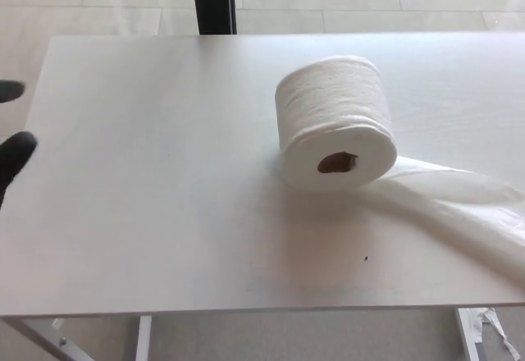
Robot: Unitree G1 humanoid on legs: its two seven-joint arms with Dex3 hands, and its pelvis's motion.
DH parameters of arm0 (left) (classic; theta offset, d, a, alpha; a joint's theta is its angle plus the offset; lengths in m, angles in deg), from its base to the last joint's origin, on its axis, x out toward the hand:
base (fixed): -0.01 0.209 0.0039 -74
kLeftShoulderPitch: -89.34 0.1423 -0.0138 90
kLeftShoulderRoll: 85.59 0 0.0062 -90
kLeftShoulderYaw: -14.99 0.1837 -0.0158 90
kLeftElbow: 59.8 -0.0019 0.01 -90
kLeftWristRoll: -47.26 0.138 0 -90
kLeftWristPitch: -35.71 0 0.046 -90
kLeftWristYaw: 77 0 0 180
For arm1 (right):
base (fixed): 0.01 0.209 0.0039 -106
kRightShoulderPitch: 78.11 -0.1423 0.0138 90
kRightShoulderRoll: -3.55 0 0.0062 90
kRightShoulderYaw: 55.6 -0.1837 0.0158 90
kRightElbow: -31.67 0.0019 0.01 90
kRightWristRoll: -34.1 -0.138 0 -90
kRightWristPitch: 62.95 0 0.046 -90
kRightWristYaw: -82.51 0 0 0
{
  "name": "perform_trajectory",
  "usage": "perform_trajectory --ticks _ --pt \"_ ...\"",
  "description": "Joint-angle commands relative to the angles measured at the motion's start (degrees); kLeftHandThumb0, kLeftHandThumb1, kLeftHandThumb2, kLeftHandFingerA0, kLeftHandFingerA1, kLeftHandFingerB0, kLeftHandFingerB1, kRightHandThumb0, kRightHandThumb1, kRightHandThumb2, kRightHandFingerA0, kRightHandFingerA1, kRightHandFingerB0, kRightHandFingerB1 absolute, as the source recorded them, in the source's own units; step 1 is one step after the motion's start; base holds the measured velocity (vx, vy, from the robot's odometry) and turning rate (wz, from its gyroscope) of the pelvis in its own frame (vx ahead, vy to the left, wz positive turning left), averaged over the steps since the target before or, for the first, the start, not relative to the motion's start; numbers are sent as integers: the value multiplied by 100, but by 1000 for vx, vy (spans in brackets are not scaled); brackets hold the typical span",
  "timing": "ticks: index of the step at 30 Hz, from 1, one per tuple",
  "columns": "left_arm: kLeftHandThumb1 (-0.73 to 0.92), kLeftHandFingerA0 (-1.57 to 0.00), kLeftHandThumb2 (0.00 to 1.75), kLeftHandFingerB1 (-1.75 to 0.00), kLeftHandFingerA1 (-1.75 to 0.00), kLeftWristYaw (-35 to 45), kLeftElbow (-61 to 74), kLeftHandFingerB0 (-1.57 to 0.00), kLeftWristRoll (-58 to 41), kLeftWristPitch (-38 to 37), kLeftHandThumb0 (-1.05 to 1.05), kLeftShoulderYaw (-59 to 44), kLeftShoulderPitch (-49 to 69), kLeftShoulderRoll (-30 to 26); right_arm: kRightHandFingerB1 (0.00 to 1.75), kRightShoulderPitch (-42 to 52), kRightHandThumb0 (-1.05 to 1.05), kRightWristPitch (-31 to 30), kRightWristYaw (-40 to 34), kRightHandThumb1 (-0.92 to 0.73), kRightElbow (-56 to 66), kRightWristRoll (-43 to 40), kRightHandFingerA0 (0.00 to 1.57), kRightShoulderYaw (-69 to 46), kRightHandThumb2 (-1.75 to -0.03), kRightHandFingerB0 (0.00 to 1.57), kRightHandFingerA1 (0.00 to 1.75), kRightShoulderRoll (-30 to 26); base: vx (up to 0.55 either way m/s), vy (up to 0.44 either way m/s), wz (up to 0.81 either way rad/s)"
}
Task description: A toilet paper roll is kept in the middle of the desk infront of the robot. The robot places its left hand on the top of the toilet paper roll to hold it still and uses its right hand to tear off a piece of toilet paper from it and hands the paper to a person
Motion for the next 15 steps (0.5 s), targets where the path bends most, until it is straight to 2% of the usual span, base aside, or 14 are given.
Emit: perform_trajectory --ticks 1,15 --pt "69 -112 105 -62 -97 224 -5735 -31 -4139 -483 -76 -4645 1522 -488 34 200 -73 501 40 -78 -2362 -3413 1 -4488 -63 13 56 1035 0 0 0" --pt "69 -112 105 -62 -97 418 -6201 -31 -4214 -899 -76 -4785 1549 -606 34 154 -73 492 356 -78 -2526 -3396 1 -4866 -63 13 56 960 0 0 0"
